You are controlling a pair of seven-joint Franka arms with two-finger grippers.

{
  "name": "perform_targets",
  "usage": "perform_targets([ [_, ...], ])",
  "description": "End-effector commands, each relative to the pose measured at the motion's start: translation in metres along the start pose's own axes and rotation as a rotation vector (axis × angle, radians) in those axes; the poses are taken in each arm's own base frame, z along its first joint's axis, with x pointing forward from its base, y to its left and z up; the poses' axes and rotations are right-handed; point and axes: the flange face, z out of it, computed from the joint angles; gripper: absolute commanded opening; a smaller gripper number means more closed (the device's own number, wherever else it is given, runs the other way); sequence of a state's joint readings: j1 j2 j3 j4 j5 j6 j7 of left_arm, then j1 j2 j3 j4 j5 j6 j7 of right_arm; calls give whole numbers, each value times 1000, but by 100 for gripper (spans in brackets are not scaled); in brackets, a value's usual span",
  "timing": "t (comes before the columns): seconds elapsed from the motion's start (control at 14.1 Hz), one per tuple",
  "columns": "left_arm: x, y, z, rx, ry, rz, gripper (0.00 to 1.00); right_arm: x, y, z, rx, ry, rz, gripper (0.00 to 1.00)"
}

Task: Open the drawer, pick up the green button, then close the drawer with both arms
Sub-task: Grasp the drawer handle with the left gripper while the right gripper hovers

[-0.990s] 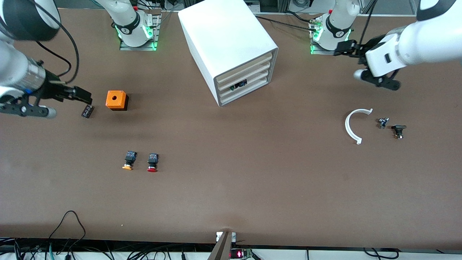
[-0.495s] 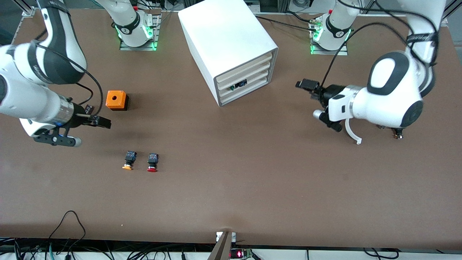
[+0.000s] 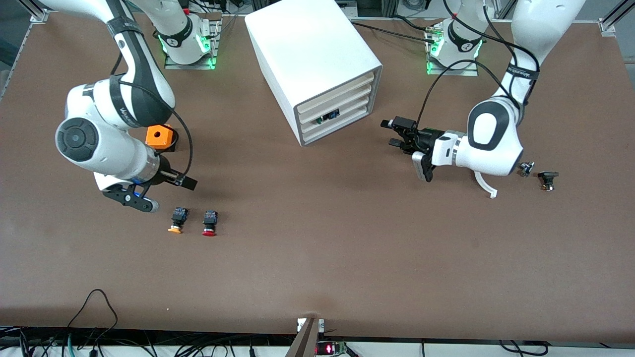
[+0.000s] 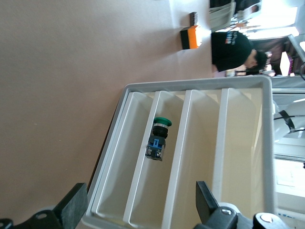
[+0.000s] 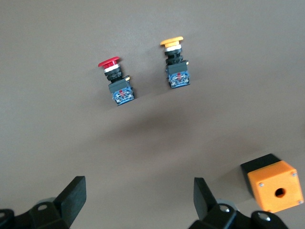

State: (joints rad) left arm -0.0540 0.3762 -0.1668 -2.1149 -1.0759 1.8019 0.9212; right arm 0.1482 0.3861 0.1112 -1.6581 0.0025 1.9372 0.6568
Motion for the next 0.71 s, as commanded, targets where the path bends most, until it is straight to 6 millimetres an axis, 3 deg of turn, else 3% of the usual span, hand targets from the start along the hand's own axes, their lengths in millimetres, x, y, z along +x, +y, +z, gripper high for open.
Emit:
perform_targets([
  [0.0,-34,-22,46,-58,74,35,99,-5,-23,9,14,11,58,100],
  [0.07,-47,-33,68,-83,90,26,99,-4,-24,13,14,12,107,100],
  [0.21,-60,-62,98,-147,136,29,86,-10,-35,16,9,13,103,100],
  [0.35,-68,-75,126,-208,161,12,70,-18,-46,19,4,15,80,100],
  [0.49,-72,-73,130,-225,157,5,62,-15,-60,15,24,22,72,100],
  [0.64,-73,-72,130,-238,157,1,62,-16,-77,12,33,31,79,100],
])
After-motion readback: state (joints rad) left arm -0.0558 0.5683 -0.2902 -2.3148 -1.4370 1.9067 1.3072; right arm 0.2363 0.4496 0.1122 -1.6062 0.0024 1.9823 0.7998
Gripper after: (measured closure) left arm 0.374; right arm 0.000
